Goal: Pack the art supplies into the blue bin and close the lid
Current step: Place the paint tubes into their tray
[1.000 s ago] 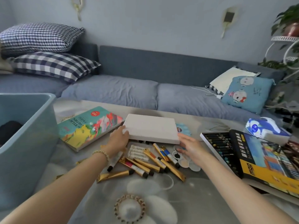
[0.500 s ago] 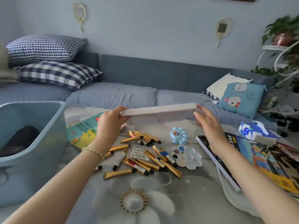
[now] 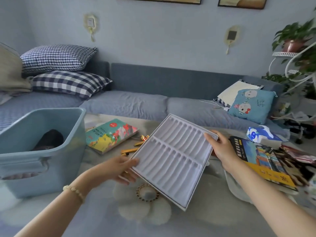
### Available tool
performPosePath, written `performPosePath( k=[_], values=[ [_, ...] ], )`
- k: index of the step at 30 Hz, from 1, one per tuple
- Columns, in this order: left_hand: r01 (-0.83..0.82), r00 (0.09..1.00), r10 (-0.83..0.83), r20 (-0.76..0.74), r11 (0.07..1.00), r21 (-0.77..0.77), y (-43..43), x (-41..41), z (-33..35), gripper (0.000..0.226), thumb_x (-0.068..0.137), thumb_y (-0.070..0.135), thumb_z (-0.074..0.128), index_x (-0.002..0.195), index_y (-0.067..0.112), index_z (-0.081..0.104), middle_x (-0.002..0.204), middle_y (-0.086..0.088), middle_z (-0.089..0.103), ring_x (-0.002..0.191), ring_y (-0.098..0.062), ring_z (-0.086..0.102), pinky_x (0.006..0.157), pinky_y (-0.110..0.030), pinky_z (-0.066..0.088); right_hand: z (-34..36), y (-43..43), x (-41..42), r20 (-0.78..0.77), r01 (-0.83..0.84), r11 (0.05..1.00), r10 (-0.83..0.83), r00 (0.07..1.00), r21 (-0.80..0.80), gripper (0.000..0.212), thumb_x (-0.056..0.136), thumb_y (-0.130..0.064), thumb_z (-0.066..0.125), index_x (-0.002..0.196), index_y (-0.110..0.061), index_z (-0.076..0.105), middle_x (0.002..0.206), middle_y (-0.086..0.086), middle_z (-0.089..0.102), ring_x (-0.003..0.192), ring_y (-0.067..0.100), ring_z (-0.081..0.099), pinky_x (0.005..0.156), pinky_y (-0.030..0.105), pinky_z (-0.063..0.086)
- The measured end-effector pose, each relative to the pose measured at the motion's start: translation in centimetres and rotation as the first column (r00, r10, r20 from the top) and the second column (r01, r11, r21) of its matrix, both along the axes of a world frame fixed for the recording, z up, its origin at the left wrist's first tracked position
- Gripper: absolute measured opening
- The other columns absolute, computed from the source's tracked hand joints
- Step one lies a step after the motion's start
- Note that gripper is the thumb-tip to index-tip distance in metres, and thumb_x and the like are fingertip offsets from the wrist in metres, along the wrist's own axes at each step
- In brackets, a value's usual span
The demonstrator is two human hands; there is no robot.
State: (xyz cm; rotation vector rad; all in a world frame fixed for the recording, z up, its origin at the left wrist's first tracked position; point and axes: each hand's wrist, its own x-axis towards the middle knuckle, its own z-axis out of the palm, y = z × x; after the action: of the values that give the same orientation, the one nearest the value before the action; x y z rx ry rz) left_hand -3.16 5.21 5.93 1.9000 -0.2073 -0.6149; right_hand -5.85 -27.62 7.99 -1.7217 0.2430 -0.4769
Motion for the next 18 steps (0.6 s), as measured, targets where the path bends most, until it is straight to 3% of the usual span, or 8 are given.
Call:
performPosePath(
  k=[4, 7, 10, 12, 14, 16, 18],
  values=[
    [0.129, 0.990, -0.128, -0.051, 0.992, 0.013, 1.4, -2.0, -1.3, 0.041, 0.093, 0.038, 0.054, 0.110, 0.002, 0.063, 0.087, -0.008, 0.071, 0.076, -0.016, 0.068, 0.077, -0.030, 0.058, -2.5, 0.2, -2.0, -0.103, -0.016, 0.999, 0.020, 0.994, 0.038, 0.039, 0.088, -0.029, 0.064, 0.123, -0.013, 0.058, 0.111, 0.006, 0.065, 0.097, 0.016, 0.060, 0.072, 0.024, 0.046],
    [0.229, 0.971, -0.229, -0.073, 0.973, -0.003, 2.1, -3.6, -1.7, 0.037, 0.093, 0.040, 0.052, 0.111, 0.010, 0.065, 0.095, -0.008, 0.072, 0.084, -0.019, 0.067, 0.080, -0.030, 0.057, -3.5, 0.9, -4.0, -0.151, -0.058, 0.996, 0.068, 0.986, 0.069, 0.025, 0.090, -0.023, 0.062, 0.114, -0.015, 0.062, 0.095, -0.001, 0.066, 0.085, 0.010, 0.061, 0.066, 0.021, 0.044],
    [0.248, 0.968, -0.247, -0.034, 0.969, 0.018, 2.1, -4.7, -1.9, 0.035, 0.093, 0.041, 0.049, 0.112, 0.017, 0.066, 0.100, -0.006, 0.073, 0.085, -0.017, 0.067, 0.079, -0.030, 0.055, -4.1, 1.7, -5.7, -0.223, -0.137, 0.989, 0.146, 0.964, 0.057, 0.027, 0.089, -0.024, 0.063, 0.114, -0.015, 0.062, 0.100, 0.001, 0.068, 0.089, 0.012, 0.063, 0.070, 0.023, 0.048],
    [0.196, 0.980, -0.198, -0.035, 0.980, -0.043, 1.3, -5.2, -2.0, 0.033, 0.094, 0.039, 0.049, 0.113, 0.017, 0.064, 0.098, -0.004, 0.073, 0.080, -0.014, 0.067, 0.075, -0.028, 0.054, -4.4, 2.8, -6.3, -0.279, -0.215, 0.975, 0.221, 0.935, 0.052, 0.029, 0.088, -0.025, 0.064, 0.115, -0.016, 0.061, 0.108, 0.002, 0.067, 0.093, 0.010, 0.063, 0.070, 0.019, 0.050],
    [0.093, 0.994, -0.099, -0.045, 0.990, -0.110, 0.1, -5.5, -2.1, 0.031, 0.094, 0.042, 0.051, 0.112, 0.019, 0.063, 0.101, -0.004, 0.073, 0.088, -0.017, 0.068, 0.083, -0.032, 0.055, -4.7, 4.0, -6.6, -0.318, -0.270, 0.962, 0.265, 0.910, 0.031, 0.043, 0.083, -0.031, 0.068, 0.123, -0.017, 0.058, 0.118, 0.000, 0.064, 0.102, 0.009, 0.061, 0.075, 0.017, 0.049],
    [-0.056, 0.997, 0.045, -0.068, 0.985, -0.164, -1.2, -5.7, -2.2, 0.031, 0.091, 0.047, 0.054, 0.107, 0.022, 0.061, 0.103, -0.005, 0.071, 0.094, -0.021, 0.069, 0.086, -0.036, 0.055, -5.1, 4.9, -6.4, -0.345, -0.261, 0.965, 0.247, 0.906, 0.006, 0.066, 0.075, -0.044, 0.073, 0.132, -0.017, 0.052, 0.128, -0.001, 0.058, 0.117, 0.015, 0.055, 0.093, 0.026, 0.045],
    [-0.175, 0.984, 0.166, -0.064, 0.966, -0.191, -1.9, -5.6, -2.6, 0.036, 0.087, 0.050, 0.059, 0.109, 0.022, 0.060, 0.102, -0.005, 0.071, 0.092, -0.021, 0.069, 0.080, -0.035, 0.057, -5.3, 5.5, -6.5, -0.362, -0.228, 0.973, 0.220, 0.906, 0.020, 0.074, 0.071, -0.051, 0.073, 0.133, -0.016, 0.052, 0.129, 0.000, 0.058, 0.119, 0.018, 0.054, 0.100, 0.032, 0.042]
  ],
)
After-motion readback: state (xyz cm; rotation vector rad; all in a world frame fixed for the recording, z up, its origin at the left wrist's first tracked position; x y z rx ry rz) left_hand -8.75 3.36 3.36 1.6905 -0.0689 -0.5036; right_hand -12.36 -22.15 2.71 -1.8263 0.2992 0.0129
